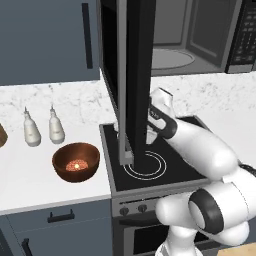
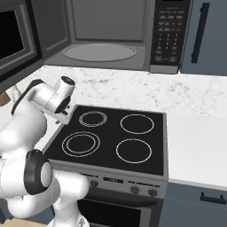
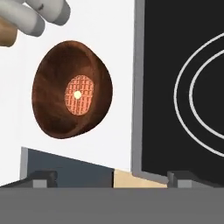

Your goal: Open the microwave, place the bowl with waffle inside the microwave, then close the microwave door and turn it on.

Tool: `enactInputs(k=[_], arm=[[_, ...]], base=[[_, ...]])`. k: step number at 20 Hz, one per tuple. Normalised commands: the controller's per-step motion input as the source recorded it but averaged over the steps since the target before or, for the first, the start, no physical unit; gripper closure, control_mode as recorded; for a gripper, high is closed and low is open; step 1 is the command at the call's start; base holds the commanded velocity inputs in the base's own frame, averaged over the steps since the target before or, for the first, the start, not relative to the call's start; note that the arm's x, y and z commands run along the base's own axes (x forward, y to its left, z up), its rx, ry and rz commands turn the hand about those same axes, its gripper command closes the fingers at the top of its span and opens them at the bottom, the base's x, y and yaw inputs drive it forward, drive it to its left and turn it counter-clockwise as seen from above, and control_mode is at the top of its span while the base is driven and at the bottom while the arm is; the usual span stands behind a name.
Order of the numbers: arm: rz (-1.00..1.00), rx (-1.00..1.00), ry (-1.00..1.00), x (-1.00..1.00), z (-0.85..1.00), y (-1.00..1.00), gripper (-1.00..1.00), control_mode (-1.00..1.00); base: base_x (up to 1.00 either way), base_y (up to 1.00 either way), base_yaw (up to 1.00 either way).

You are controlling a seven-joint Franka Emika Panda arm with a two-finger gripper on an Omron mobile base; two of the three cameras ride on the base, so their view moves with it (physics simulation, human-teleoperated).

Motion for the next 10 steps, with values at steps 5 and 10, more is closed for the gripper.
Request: enactInputs(k=[5, 10], arm=[[0.00, -0.10, 0.03, 0.58, -0.91, 0.20, -1.00, -1.00], [0.00, -0.08, 0.04, 0.05, -0.21, 0.15, -1.00, -1.00]], base=[[0.00, 0.00, 0.00], [0.00, 0.00, 0.00]])
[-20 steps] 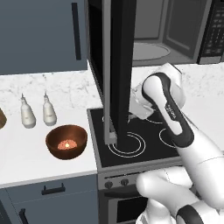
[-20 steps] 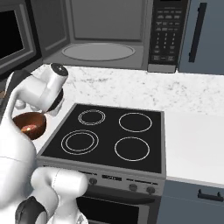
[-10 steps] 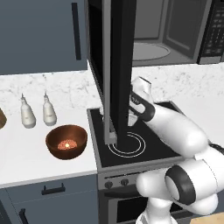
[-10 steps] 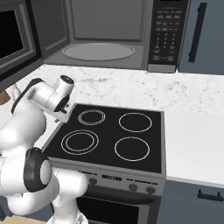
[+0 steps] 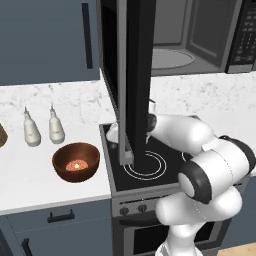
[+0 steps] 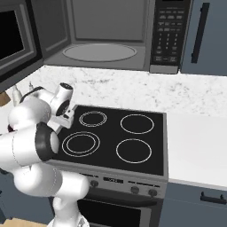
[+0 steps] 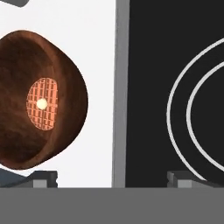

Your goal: Open the microwave, place the bowl with waffle inside the microwave, then close the microwave door and turn it on.

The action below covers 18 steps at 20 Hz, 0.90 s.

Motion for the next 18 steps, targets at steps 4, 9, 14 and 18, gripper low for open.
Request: enactInputs(k=[4, 9, 14, 18], arm=[[0.00, 0.00, -0.03, 0.18, -0.42, 0.34, -1.00, -1.00], [0.00, 0.00, -0.08, 0.03, -0.34, 0.33, -1.00, -1.00], [0.00, 0.00, -0.01, 0.00, -0.03, 0.25, -1.00, -1.00], [0.00, 0.00, 0.00, 0.01, -0.07, 0.22, -1.00, -1.00]], base=[[0.00, 0.00, 0.00], [0.00, 0.00, 0.00], [0.00, 0.00, 0.00], [0.00, 0.00, 0.00]])
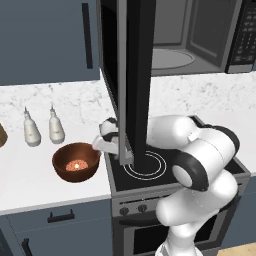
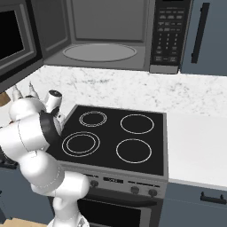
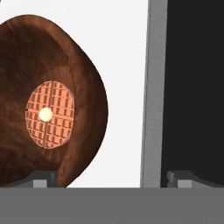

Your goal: Open the microwave, place the bowl with waffle inside the microwave, then close the microwave door and turn it on.

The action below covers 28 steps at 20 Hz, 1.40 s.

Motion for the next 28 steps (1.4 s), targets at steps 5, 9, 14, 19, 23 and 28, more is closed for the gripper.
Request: enactInputs(k=[5, 9, 14, 19, 23, 28], arm=[[0.00, 0.00, 0.00, 0.11, -0.24, 0.36, -1.00, -1.00], [0.00, 0.00, 0.00, 0.24, -0.31, 0.37, -1.00, -1.00], [0.00, 0.00, 0.00, 0.29, -0.29, 0.20, -1.00, -1.00], [0.00, 0.00, 0.00, 0.07, -0.06, 0.03, 1.00, -1.00], [0.00, 0.00, 0.00, 0.00, 0.00, 0.00, 1.00, -1.00], [-0.05, 0.00, 0.00, -0.03, 0.13, -0.29, 1.00, -1.00]], base=[[0.00, 0.00, 0.00], [0.00, 0.00, 0.00], [0.00, 0.00, 0.00], [0.00, 0.00, 0.00], [0.00, 0.00, 0.00], [0.00, 0.00, 0.00]])
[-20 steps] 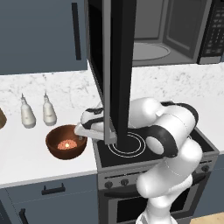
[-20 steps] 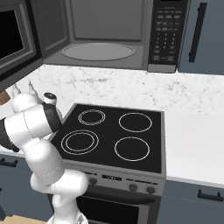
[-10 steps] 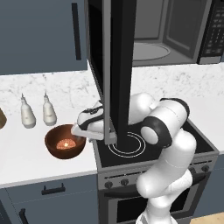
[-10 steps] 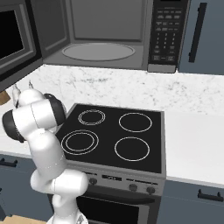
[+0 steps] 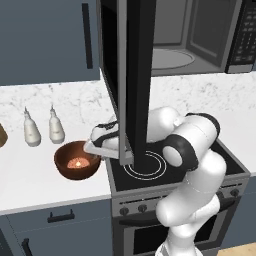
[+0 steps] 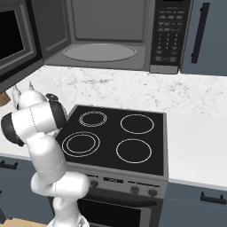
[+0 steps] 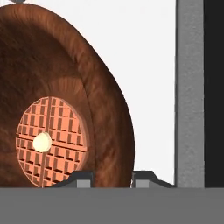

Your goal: Open the microwave, place the bowl with waffle inside the microwave, then close the microwave door and turn it on.

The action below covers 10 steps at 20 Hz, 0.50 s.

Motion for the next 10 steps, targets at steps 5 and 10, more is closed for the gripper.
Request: enactInputs(k=[5, 10], arm=[[-0.22, 0.00, 0.00, 0.00, 0.87, -1.00, 1.00, -1.00], [-0.16, 0.00, -0.01, -0.11, 1.00, -1.00, 1.00, -1.00]], base=[[0.00, 0.00, 0.00], [0.00, 0.00, 0.00]])
